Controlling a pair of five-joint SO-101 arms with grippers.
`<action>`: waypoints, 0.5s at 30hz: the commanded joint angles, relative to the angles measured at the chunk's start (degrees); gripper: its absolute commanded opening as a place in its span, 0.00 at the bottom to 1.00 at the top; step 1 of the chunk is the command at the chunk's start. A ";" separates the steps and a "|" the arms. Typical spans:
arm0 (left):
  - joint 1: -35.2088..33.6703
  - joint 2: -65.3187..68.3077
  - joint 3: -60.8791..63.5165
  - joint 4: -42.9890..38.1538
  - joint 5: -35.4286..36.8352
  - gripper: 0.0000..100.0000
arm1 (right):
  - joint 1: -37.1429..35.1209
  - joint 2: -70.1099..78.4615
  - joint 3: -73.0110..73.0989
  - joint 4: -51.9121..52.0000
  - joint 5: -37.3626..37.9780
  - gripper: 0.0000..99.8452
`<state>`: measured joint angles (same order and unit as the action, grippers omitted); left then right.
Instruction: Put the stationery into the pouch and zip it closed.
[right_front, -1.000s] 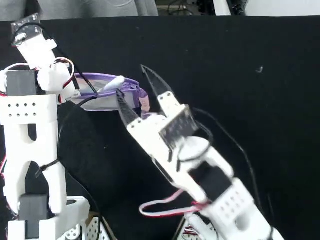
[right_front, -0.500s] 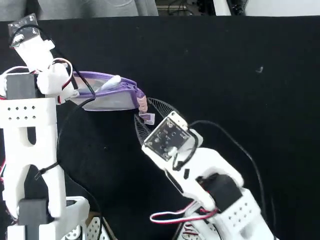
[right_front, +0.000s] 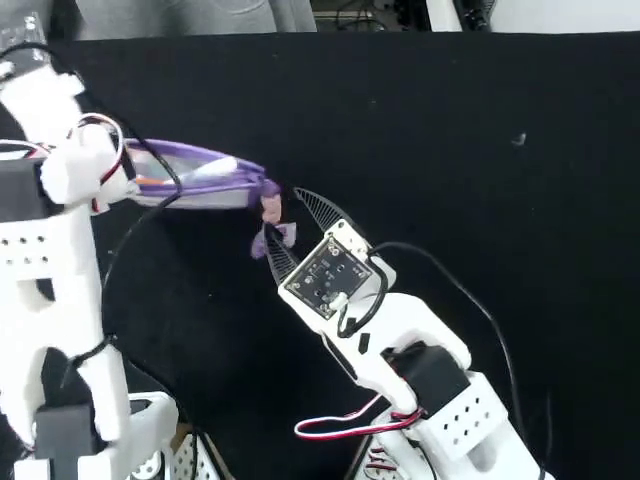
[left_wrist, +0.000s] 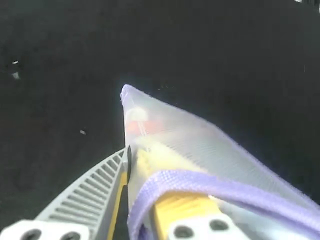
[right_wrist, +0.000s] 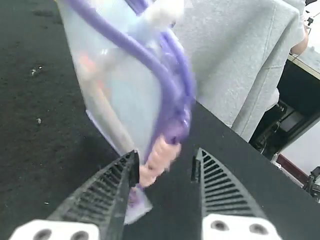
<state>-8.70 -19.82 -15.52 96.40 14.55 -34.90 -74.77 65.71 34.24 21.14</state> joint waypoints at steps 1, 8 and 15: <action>2.59 2.20 -0.22 -2.81 -0.88 0.03 | 0.97 -0.31 -0.66 -1.58 0.09 0.18; 0.75 0.97 -17.27 4.48 -0.44 0.03 | 0.97 -2.42 -0.57 -1.58 0.00 0.18; 4.00 3.25 0.04 -1.93 -0.35 0.03 | 0.70 -17.89 4.18 -1.49 -7.12 0.18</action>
<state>-6.24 -16.31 -19.56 97.98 14.11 -34.90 -86.46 68.62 34.07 16.75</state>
